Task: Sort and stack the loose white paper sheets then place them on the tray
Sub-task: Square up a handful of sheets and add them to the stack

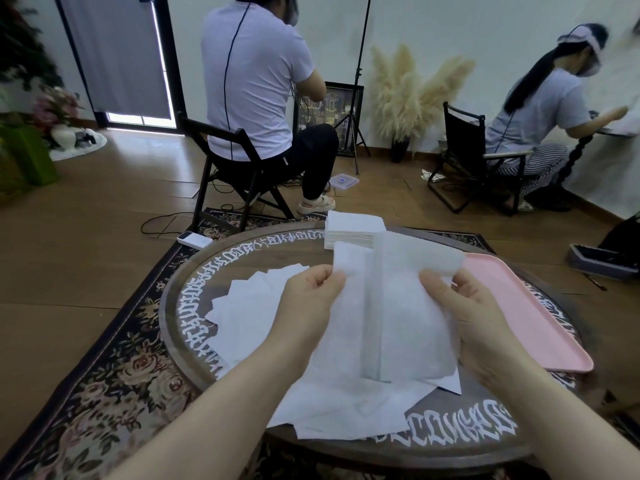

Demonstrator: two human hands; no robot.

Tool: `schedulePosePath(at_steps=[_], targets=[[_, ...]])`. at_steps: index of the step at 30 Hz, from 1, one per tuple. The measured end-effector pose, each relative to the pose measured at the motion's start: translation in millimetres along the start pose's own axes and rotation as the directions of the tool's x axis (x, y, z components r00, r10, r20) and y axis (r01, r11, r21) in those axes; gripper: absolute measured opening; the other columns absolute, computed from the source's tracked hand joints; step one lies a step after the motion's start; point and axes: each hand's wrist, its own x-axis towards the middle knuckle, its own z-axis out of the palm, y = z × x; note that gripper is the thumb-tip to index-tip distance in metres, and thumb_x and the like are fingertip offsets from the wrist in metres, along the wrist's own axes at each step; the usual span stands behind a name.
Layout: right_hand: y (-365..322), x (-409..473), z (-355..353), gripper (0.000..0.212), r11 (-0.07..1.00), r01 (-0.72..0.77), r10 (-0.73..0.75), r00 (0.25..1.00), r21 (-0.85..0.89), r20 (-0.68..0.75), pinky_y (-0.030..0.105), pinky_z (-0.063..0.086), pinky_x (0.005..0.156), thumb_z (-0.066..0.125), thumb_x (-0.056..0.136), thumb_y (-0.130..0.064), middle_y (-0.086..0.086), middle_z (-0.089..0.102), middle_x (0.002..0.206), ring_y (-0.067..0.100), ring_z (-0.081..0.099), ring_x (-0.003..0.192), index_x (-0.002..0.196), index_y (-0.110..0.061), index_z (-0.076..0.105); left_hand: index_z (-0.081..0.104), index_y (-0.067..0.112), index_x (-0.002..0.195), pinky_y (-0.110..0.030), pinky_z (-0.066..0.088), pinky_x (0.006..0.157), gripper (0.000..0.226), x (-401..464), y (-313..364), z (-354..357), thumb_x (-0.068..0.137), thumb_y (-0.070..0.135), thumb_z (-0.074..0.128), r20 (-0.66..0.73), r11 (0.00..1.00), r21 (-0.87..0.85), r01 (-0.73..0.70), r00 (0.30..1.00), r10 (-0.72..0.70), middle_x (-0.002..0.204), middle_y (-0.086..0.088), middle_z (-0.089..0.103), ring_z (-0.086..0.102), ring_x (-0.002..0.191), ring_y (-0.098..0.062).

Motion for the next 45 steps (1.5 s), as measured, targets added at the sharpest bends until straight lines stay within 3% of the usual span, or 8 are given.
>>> schedulePosePath(at_steps=[4, 7, 12, 25, 31, 34, 40, 45], targets=[[1, -2, 4, 0.023, 1.0, -0.011, 0.009, 0.996, 0.023, 0.088, 0.028, 0.059, 0.064, 0.065, 0.078, -0.019, 0.009, 0.076, 0.101, 0.021, 0.074, 0.084, 0.099, -0.016, 0.072, 0.069, 0.006, 0.1, -0.032, 0.039, 0.078, 0.024, -2, 0, 6, 0.101, 0.023, 0.052, 0.04, 1.0, -0.014, -0.01, 0.999, 0.011, 0.096, -0.022, 0.068, 0.056, 0.086, -0.019], [5, -3, 9, 0.028, 0.998, -0.028, 0.031, 0.997, -0.053, 0.065, 0.025, 0.059, 0.064, 0.062, 0.085, -0.017, 0.008, 0.076, 0.103, 0.019, 0.074, 0.085, 0.111, -0.011, 0.067, 0.072, 0.017, 0.098, -0.012, 0.046, 0.056, 0.021, -5, 0, 13, 0.101, 0.025, 0.053, 0.157, 0.993, -0.114, 0.026, 0.988, -0.008, 0.085, 0.0, 0.075, 0.065, 0.067, -0.003], [5, -1, 11, 0.021, 0.997, -0.017, 0.017, 1.0, -0.073, 0.009, 0.023, 0.059, 0.063, 0.057, 0.093, -0.013, 0.004, 0.077, 0.1, 0.016, 0.074, 0.083, 0.112, -0.012, 0.066, 0.072, 0.019, 0.106, -0.028, 0.053, 0.067, 0.022, -6, 2, 16, 0.101, 0.02, 0.051, 0.232, 0.984, -0.16, 0.08, 0.972, -0.041, 0.1, -0.002, 0.074, 0.065, 0.085, -0.017], [5, -4, 13, 0.018, 0.991, 0.042, -0.046, 0.998, -0.127, -0.034, 0.019, 0.056, 0.059, 0.058, 0.094, -0.015, -0.002, 0.077, 0.096, 0.012, 0.074, 0.083, 0.11, -0.017, 0.066, 0.075, 0.023, 0.099, -0.024, 0.053, 0.063, 0.03, -8, 2, 16, 0.099, 0.013, 0.047, 0.273, 0.98, -0.179, 0.087, 0.961, -0.035, 0.098, 0.0, 0.074, 0.064, 0.079, -0.013], [6, -5, 14, 0.018, 0.989, 0.053, -0.06, 0.997, -0.141, -0.043, 0.021, 0.057, 0.062, 0.057, 0.095, -0.014, 0.001, 0.077, 0.099, 0.014, 0.074, 0.085, 0.111, -0.015, 0.066, 0.068, 0.016, 0.117, -0.031, 0.054, 0.075, 0.031, -8, 0, 19, 0.099, 0.034, 0.052, 0.296, 0.987, -0.153, 0.046, 0.955, 0.002, 0.109, -0.009, 0.074, 0.068, 0.089, -0.015], [7, -6, 16, 0.019, 0.983, 0.056, -0.064, 0.997, -0.173, -0.039, 0.022, 0.057, 0.063, 0.056, 0.096, -0.015, 0.003, 0.077, 0.101, 0.017, 0.074, 0.087, 0.114, -0.014, 0.065, 0.066, 0.017, 0.114, -0.022, 0.055, 0.068, 0.019, -10, -4, 22, 0.097, 0.016, 0.057, 0.245, 0.992, -0.126, -0.022, 0.968, 0.053, 0.103, 0.001, 0.076, 0.071, 0.088, -0.011], [10, -8, 22, 0.018, 0.98, 0.046, -0.043, 0.999, -0.194, 0.021, 0.021, 0.057, 0.064, 0.053, 0.098, -0.019, 0.001, 0.076, 0.101, 0.014, 0.073, 0.087, 0.114, -0.016, 0.061, 0.064, 0.02, 0.11, -0.036, 0.057, 0.088, 0.022, -16, -9, 29, 0.102, 0.009, 0.047, 0.111, 0.994, -0.066, -0.081, 0.99, 0.088, 0.105, 0.002, 0.074, 0.07, 0.098, -0.016], [7, -8, 20, 0.066, 0.935, 0.064, -0.072, 0.997, -0.348, -0.01, 0.029, 0.05, 0.095, 0.067, 0.072, -0.047, -0.009, 0.061, 0.126, 0.008, 0.058, 0.116, 0.131, -0.023, 0.048, 0.066, 0.019, 0.108, -0.022, 0.055, 0.063, 0.021, -11, -5, 23, 0.101, 0.013, 0.047, 0.063, 0.974, -0.226, -0.027, 0.997, 0.042, 0.096, 0.003, 0.076, 0.072, 0.083, -0.01]])
